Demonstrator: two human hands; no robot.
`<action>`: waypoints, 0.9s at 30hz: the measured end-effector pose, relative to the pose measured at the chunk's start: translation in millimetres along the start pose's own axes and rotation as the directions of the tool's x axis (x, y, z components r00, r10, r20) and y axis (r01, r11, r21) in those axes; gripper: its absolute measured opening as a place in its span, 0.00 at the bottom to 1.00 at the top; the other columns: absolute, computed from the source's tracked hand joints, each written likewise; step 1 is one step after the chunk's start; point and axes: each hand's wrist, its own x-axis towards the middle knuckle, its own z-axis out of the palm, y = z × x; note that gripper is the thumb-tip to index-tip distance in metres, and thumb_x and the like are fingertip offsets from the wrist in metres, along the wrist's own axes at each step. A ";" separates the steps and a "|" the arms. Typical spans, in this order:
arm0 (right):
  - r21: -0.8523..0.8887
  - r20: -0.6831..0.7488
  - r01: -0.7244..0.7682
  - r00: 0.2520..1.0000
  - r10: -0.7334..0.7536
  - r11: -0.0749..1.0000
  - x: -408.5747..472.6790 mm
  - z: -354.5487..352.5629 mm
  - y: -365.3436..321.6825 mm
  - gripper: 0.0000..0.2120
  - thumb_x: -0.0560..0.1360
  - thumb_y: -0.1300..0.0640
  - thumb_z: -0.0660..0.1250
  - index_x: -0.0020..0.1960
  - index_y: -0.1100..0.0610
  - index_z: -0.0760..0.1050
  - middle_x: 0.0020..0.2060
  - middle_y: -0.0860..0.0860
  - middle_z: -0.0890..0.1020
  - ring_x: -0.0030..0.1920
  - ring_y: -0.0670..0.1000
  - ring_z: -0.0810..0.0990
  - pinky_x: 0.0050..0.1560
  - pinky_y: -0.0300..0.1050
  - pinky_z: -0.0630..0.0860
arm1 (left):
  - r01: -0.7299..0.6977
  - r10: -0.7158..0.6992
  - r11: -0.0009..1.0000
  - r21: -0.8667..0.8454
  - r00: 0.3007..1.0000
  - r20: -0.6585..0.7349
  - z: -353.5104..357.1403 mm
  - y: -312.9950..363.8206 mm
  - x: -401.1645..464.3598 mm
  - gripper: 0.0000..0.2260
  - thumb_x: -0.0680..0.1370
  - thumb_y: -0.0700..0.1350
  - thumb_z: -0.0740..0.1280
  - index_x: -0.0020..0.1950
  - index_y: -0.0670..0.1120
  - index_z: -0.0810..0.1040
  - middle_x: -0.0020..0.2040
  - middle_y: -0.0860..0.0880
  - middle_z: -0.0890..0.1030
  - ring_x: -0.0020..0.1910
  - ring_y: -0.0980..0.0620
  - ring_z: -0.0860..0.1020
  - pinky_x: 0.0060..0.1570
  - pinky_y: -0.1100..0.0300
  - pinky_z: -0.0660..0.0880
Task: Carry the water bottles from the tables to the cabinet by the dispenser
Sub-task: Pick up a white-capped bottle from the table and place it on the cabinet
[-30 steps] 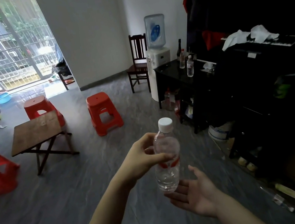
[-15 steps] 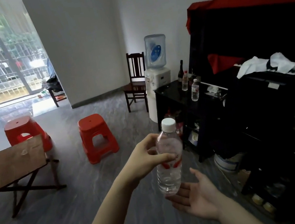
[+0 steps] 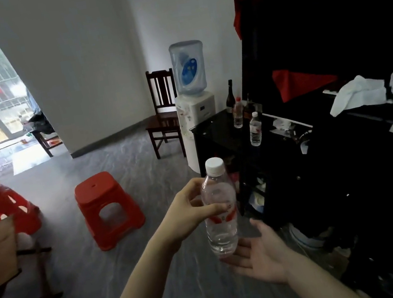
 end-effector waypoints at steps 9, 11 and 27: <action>-0.047 0.046 -0.037 0.998 0.039 0.998 96.5 14.7 -127.4 0.35 0.79 0.35 0.53 0.68 0.64 0.72 0.56 0.63 0.84 0.59 0.63 0.81 0.61 0.56 0.73 | -0.005 0.005 1.000 0.005 0.999 -0.054 -29.5 4.0 141.5 0.22 0.71 0.35 0.78 0.62 0.48 0.77 0.57 0.48 0.85 0.57 0.51 0.84 0.58 0.54 0.81; -0.050 0.056 -0.044 0.997 0.046 0.998 120.1 20.5 -151.3 0.35 0.79 0.35 0.52 0.67 0.64 0.73 0.55 0.63 0.84 0.59 0.63 0.81 0.65 0.57 0.71 | -0.008 0.008 1.000 0.002 0.998 -0.068 -41.9 0.0 172.4 0.22 0.71 0.36 0.78 0.62 0.48 0.77 0.57 0.48 0.85 0.57 0.50 0.84 0.58 0.54 0.81; -0.015 -0.002 0.001 1.000 -0.001 1.000 327.6 124.5 -345.7 0.34 0.79 0.36 0.54 0.62 0.67 0.76 0.54 0.66 0.84 0.56 0.64 0.81 0.52 0.56 0.76 | -0.044 0.044 0.999 -0.006 0.999 -0.009 -186.1 -25.1 437.3 0.23 0.71 0.38 0.78 0.63 0.49 0.77 0.58 0.47 0.83 0.57 0.49 0.83 0.58 0.52 0.81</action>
